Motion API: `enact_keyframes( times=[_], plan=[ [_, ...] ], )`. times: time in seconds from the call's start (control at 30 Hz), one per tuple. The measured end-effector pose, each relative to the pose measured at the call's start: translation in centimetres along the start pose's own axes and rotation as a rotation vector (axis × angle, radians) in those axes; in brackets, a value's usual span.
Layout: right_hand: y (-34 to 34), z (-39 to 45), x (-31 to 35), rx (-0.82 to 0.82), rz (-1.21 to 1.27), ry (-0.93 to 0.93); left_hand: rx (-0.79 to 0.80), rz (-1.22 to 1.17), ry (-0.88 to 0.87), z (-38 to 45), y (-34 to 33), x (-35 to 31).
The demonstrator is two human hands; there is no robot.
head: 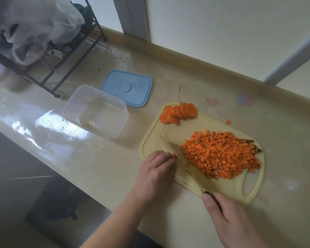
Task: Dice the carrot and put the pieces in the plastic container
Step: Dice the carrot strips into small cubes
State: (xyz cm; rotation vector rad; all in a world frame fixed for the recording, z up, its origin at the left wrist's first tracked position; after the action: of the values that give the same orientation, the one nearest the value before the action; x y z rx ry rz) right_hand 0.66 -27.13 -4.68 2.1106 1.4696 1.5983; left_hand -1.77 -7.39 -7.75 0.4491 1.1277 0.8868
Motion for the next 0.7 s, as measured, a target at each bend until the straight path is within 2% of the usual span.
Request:
enact_keyframes(
  times=[0.43,0.6,0.7],
  plan=[
    [0.4,-0.2,-0.6,0.033,-0.046,-0.023,0.047,0.003,-0.03,0.2,0.0,0.1],
    [-1.0,2.2,0.9,0.013,-0.092,0.121,0.038,-0.033,-0.021,0.1,0.1,0.2],
    [-0.6,2.9,1.3,-0.013,-0.04,0.126,0.035,-0.013,-0.011,-0.1,0.2,0.4]
  ],
)
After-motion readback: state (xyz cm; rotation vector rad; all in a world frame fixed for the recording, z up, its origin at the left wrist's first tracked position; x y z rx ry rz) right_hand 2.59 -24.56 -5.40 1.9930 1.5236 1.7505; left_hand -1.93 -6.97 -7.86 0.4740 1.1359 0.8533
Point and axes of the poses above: each hand's wrist, its own z-axis towards the middle knuckle, its own y-axis out of the back of the hand, x = y × z, the point moved 6 cm from there along z, towards the middle knuckle, and after that the axes turned 4 degrees about y, right-handed, at the moved point
